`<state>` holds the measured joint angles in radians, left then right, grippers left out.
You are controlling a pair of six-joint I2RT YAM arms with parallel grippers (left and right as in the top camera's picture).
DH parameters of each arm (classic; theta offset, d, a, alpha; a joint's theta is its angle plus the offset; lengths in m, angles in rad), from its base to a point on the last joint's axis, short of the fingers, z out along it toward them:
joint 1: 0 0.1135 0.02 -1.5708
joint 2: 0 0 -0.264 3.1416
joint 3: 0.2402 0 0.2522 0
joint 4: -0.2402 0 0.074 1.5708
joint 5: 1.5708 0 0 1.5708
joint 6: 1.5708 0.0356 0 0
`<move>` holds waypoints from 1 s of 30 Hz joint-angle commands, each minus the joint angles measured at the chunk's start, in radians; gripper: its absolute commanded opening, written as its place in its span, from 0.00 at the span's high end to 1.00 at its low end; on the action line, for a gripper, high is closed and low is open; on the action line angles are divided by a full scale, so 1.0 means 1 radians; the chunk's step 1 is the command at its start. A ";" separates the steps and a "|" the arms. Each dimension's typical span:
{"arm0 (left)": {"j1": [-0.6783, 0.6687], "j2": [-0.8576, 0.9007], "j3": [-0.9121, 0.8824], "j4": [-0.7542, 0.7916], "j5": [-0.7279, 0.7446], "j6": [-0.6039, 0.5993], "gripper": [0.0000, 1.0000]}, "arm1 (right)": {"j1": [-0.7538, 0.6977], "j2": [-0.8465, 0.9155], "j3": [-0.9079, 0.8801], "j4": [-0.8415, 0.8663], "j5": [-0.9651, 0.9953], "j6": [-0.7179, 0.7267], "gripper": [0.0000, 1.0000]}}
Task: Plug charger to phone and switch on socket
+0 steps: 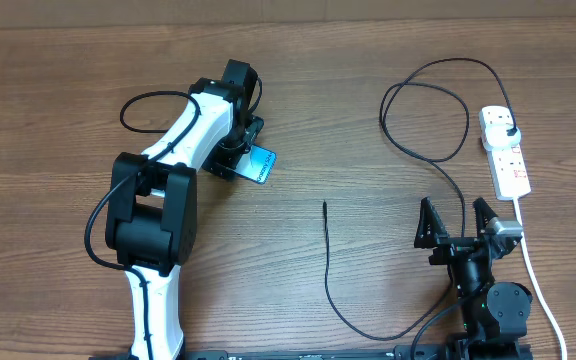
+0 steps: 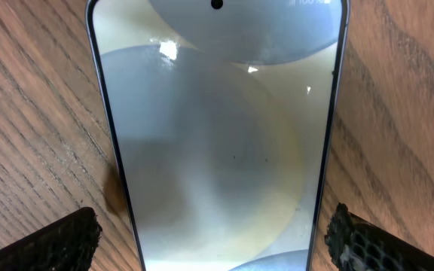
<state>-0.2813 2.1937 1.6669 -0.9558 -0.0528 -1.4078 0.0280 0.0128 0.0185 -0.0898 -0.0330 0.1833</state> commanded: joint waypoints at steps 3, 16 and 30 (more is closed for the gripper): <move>0.000 0.011 -0.010 0.005 -0.029 -0.014 0.00 | 0.006 -0.010 -0.011 0.006 0.013 0.005 0.00; -0.010 0.011 -0.010 0.043 -0.026 -0.015 0.00 | 0.006 -0.010 -0.011 0.005 0.013 0.005 0.00; -0.016 0.011 -0.010 0.016 -0.025 -0.089 0.00 | 0.006 -0.010 -0.011 0.006 0.013 0.005 0.00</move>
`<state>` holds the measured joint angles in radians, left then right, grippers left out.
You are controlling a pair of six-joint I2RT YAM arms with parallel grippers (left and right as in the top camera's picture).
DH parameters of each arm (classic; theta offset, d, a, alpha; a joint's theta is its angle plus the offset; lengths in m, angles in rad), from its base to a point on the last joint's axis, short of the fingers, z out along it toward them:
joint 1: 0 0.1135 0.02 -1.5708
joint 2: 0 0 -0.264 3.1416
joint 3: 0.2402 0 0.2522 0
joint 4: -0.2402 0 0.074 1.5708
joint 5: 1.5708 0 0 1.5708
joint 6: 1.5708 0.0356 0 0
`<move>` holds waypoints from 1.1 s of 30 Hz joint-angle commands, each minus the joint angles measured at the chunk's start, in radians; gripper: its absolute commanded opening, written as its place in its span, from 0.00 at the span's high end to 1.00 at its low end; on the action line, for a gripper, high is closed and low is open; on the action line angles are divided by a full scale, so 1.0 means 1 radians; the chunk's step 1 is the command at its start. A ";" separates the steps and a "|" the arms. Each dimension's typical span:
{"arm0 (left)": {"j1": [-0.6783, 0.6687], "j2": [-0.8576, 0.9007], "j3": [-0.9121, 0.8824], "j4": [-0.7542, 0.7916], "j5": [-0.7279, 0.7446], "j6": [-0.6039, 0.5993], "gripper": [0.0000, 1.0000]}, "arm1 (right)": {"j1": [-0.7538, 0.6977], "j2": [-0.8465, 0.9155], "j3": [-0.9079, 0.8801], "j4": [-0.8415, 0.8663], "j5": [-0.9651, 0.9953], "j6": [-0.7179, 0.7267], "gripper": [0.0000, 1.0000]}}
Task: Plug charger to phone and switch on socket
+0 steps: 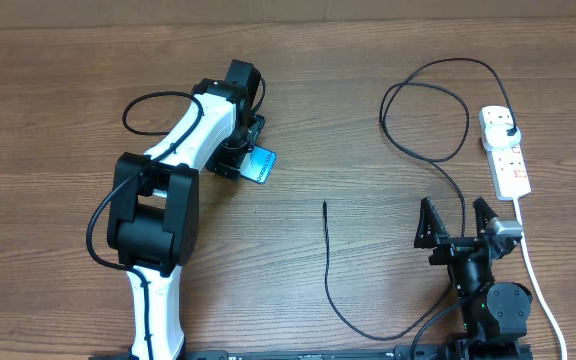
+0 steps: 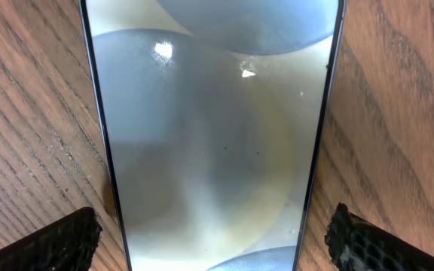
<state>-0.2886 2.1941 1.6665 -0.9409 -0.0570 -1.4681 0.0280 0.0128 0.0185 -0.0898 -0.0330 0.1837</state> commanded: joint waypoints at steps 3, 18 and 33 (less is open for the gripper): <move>-0.008 0.011 -0.010 0.007 -0.021 -0.029 0.00 | 0.006 -0.010 -0.011 0.006 0.013 0.005 0.00; -0.006 0.075 -0.010 0.031 0.048 -0.029 0.00 | 0.006 -0.010 -0.011 0.006 0.013 0.005 0.00; -0.005 0.075 -0.010 0.024 0.051 -0.029 0.00 | 0.006 -0.010 -0.011 0.006 0.013 0.005 0.00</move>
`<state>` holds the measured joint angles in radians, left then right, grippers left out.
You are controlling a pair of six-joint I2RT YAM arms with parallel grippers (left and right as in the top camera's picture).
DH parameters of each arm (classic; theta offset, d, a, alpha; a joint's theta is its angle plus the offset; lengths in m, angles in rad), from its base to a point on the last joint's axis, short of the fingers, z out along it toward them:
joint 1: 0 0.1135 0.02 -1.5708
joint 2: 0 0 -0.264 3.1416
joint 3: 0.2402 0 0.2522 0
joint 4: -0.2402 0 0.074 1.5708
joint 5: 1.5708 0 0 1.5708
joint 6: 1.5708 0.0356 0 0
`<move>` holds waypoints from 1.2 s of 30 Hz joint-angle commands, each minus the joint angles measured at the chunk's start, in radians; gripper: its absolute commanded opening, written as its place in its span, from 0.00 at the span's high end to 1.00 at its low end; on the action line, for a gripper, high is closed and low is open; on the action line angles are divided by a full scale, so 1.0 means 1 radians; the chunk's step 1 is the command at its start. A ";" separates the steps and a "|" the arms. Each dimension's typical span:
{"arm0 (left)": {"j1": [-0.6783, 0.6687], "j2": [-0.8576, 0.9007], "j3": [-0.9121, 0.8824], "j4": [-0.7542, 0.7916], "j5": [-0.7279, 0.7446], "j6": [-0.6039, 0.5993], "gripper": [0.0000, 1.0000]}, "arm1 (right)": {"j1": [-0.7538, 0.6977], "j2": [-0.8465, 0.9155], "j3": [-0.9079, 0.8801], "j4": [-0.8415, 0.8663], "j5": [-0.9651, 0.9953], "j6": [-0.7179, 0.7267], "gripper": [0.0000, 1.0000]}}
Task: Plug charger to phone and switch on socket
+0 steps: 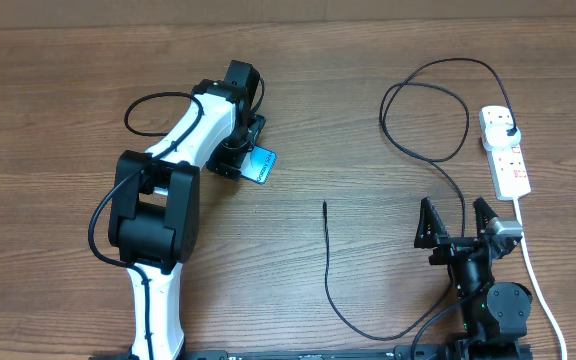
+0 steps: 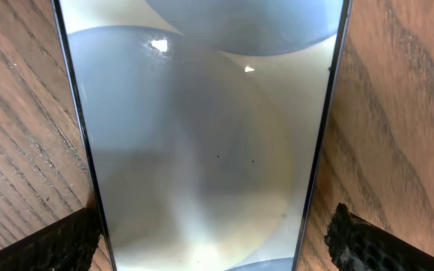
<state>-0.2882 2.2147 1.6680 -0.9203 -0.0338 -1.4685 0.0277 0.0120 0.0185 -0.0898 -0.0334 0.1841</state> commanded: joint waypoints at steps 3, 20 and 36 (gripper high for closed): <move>-0.001 0.055 -0.010 0.006 0.033 -0.029 0.00 | 0.007 -0.009 -0.011 0.006 0.014 0.005 0.00; 0.021 0.055 -0.009 0.000 0.087 -0.039 0.00 | 0.007 -0.009 -0.011 0.006 0.014 0.005 0.00; 0.021 0.055 -0.010 -0.109 0.040 -0.035 0.00 | 0.007 -0.009 -0.011 0.006 0.014 0.005 0.00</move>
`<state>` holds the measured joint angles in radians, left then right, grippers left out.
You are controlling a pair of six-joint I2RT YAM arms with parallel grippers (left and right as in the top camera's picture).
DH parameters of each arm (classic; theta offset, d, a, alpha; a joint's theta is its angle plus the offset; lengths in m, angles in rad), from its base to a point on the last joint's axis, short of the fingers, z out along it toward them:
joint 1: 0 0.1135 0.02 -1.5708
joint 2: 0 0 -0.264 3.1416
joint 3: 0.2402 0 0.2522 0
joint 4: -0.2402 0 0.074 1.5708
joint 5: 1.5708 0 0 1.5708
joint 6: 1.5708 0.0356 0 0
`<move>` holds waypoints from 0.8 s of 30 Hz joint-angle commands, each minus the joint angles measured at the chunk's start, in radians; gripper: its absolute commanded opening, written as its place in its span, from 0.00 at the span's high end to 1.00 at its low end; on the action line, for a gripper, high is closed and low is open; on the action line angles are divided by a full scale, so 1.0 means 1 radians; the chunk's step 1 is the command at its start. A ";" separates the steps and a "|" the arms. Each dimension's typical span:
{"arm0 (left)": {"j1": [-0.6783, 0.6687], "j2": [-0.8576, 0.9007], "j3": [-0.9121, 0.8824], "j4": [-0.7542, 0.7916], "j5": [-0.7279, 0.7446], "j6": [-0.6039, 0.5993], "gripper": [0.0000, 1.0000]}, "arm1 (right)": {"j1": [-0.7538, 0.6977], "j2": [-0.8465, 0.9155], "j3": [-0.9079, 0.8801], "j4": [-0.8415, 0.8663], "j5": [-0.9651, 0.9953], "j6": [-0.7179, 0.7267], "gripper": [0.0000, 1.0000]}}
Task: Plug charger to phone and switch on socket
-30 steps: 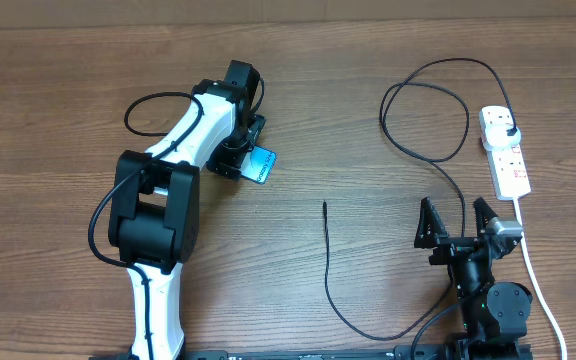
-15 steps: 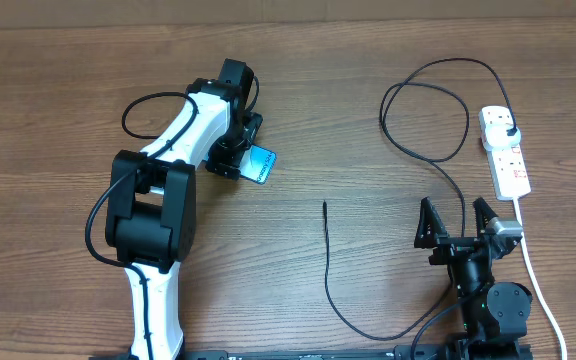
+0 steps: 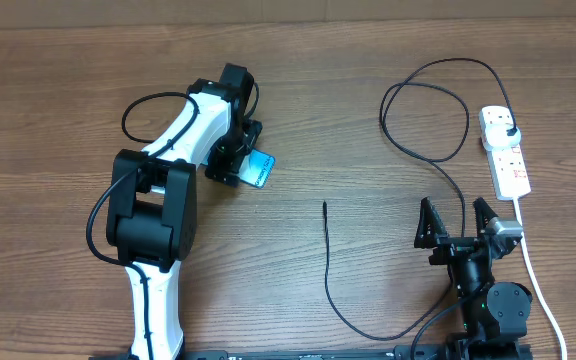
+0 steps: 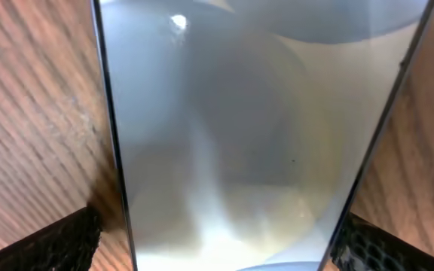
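The phone (image 3: 260, 170) lies face up on the wooden table, left of centre, its lit screen (image 4: 239, 135) filling the blurred left wrist view. My left gripper (image 3: 238, 160) is low over it and open (image 4: 217, 242), a black finger (image 4: 55, 241) close beside each long edge. The black charger cable (image 3: 329, 270) lies loose, its free tip (image 3: 325, 205) pointing up mid-table; its other end is plugged into the white power strip (image 3: 506, 155) at the right. My right gripper (image 3: 456, 222) stands open near the front right, empty.
The cable makes a large loop (image 3: 426, 110) at the back right, between the strip and the table's middle. The strip's white lead (image 3: 536, 280) runs down the right edge past my right arm. A black hose (image 3: 143, 105) arcs beside the left arm.
My left gripper is lower over the phone: the screen looks larger and its edges now reach the fingers. The wrist view is blurred. The right arm and cable are unchanged.
My left gripper was open above the phone with the screen's top edge in view. At each later moment the phone looked bigger between the fingers, and now it spans the gap. The right gripper, cable and power strip have stayed put throughout.
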<state>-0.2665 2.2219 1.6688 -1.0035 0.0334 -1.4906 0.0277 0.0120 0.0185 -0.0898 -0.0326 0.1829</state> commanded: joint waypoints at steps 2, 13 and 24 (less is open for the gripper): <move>-0.001 0.047 -0.010 -0.040 -0.036 -0.013 0.00 | 0.007 -0.009 -0.011 0.005 0.013 0.006 0.00; -0.001 0.047 -0.010 -0.064 -0.045 -0.005 0.00 | 0.007 -0.009 -0.011 0.006 0.013 0.006 0.00; 0.002 0.047 -0.010 -0.062 -0.091 -0.007 0.00 | 0.007 -0.009 -0.011 0.006 0.013 0.006 0.00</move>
<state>-0.2680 2.2219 1.6741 -1.0458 0.0044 -1.4902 0.0280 0.0120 0.0185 -0.0895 -0.0330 0.1833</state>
